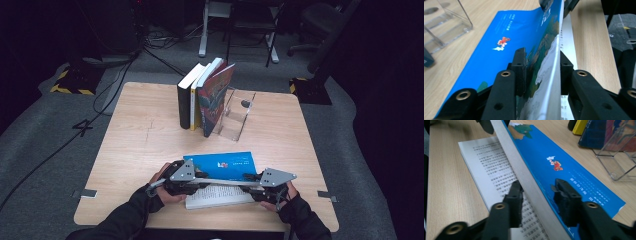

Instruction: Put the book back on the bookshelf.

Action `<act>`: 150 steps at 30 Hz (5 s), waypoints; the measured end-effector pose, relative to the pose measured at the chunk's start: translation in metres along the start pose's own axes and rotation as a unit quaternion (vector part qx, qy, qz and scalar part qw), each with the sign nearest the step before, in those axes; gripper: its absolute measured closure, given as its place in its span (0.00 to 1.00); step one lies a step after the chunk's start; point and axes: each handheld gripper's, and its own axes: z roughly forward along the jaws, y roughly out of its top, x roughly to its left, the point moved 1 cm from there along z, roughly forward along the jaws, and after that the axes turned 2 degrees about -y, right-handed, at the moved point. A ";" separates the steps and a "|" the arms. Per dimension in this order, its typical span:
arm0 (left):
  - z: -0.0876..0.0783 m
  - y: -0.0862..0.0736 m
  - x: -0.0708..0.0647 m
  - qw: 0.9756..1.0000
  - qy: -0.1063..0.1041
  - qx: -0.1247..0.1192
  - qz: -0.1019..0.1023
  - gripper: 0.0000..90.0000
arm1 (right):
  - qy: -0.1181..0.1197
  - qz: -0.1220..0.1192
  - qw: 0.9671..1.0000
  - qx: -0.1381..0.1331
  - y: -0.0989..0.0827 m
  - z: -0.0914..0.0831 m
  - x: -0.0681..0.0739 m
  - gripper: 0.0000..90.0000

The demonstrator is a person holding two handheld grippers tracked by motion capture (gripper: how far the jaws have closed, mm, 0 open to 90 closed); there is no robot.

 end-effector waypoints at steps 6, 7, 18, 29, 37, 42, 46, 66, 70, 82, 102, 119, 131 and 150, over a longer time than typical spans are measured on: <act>-0.010 -0.003 0.008 1.000 -0.011 -0.010 -0.009 0.79 | -0.029 0.023 0.999 0.009 -0.018 0.000 -0.021 0.50; -0.011 -0.005 0.010 1.000 -0.013 -0.010 -0.008 0.79 | -0.031 0.027 0.999 0.006 -0.020 -0.001 -0.025 0.49; -0.028 -0.010 0.020 1.000 0.006 0.019 -0.017 0.69 | -0.007 -0.033 0.999 -0.015 -0.008 0.002 -0.012 0.73; -0.036 0.006 -0.002 0.994 0.073 0.079 0.017 0.60 | -0.009 -0.065 0.998 -0.005 0.011 0.006 0.012 0.81; -0.024 0.005 -0.008 0.988 0.075 0.126 0.039 0.70 | -0.006 -0.076 0.997 0.002 0.018 0.010 0.018 0.81; -0.023 0.000 -0.005 0.988 0.070 0.125 0.049 0.79 | -0.001 -0.069 0.998 -0.001 0.017 0.012 0.018 0.77; -0.027 -0.008 0.007 0.992 0.048 0.110 0.031 0.79 | 0.004 -0.038 0.999 -0.016 0.010 0.013 0.006 0.63; 0.000 0.014 -0.011 0.991 0.101 0.085 -0.026 0.47 | 0.012 -0.068 0.998 -0.009 0.029 0.020 0.014 0.83; -0.002 0.013 -0.007 0.991 0.109 0.072 -0.034 0.58 | 0.013 -0.066 0.998 -0.007 0.034 0.022 0.014 0.84; -0.007 0.003 0.000 0.996 0.068 0.053 -0.031 0.77 | -0.009 -0.040 0.999 -0.005 0.025 0.027 0.000 0.58; -0.001 0.023 -0.004 0.994 0.094 0.032 -0.034 0.55 | -0.004 -0.070 0.997 0.032 0.017 0.030 -0.005 0.81; -0.016 0.015 0.009 0.993 0.053 -0.066 -0.082 0.85 | -0.048 0.057 0.997 -0.020 -0.002 0.007 -0.040 0.49; -0.031 0.013 0.016 0.988 0.050 -0.105 -0.102 0.86 | -0.027 0.075 0.996 0.041 -0.026 0.025 -0.042 0.52; -0.044 0.033 0.006 0.989 0.061 -0.109 -0.084 0.86 | 0.018 0.051 0.995 -0.088 0.010 0.015 -0.005 0.60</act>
